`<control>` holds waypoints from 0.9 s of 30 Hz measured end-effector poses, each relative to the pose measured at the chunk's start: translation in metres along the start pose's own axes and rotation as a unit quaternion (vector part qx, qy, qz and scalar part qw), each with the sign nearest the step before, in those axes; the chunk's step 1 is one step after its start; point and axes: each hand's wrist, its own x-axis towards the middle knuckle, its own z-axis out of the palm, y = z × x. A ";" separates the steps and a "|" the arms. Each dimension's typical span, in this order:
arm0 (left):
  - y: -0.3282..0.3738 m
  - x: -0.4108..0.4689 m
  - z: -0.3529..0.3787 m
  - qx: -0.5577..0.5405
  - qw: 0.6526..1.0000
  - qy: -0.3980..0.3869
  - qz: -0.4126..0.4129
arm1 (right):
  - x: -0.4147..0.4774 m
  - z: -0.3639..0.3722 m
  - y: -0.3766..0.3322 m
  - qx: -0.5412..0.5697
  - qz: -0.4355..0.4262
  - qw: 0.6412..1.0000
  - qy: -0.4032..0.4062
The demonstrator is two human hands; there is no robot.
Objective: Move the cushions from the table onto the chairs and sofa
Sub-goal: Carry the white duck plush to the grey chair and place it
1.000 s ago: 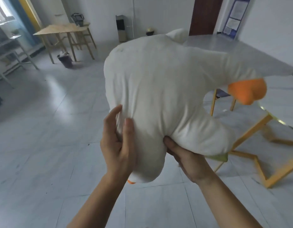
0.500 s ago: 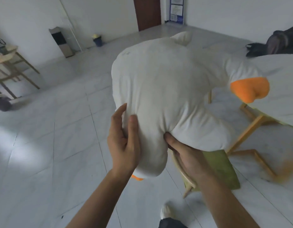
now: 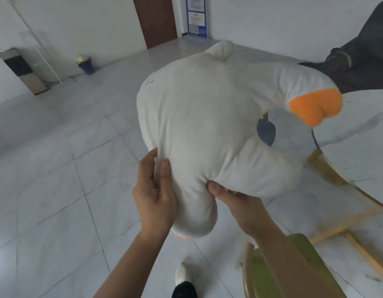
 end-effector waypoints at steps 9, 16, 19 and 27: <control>-0.058 0.183 0.165 -0.052 0.978 -0.198 -0.045 | 0.166 -0.046 0.011 -0.034 0.059 0.975 0.213; -0.102 0.222 0.336 -0.058 0.942 -0.323 -0.071 | 0.261 -0.163 0.073 0.005 0.117 0.951 0.286; -0.134 0.246 0.412 -0.014 0.939 -0.333 -0.085 | 0.321 -0.210 0.111 -0.009 0.161 0.947 0.278; -0.213 0.339 0.545 0.097 0.907 -0.382 -0.150 | 0.469 -0.292 0.200 -0.007 0.274 0.947 0.170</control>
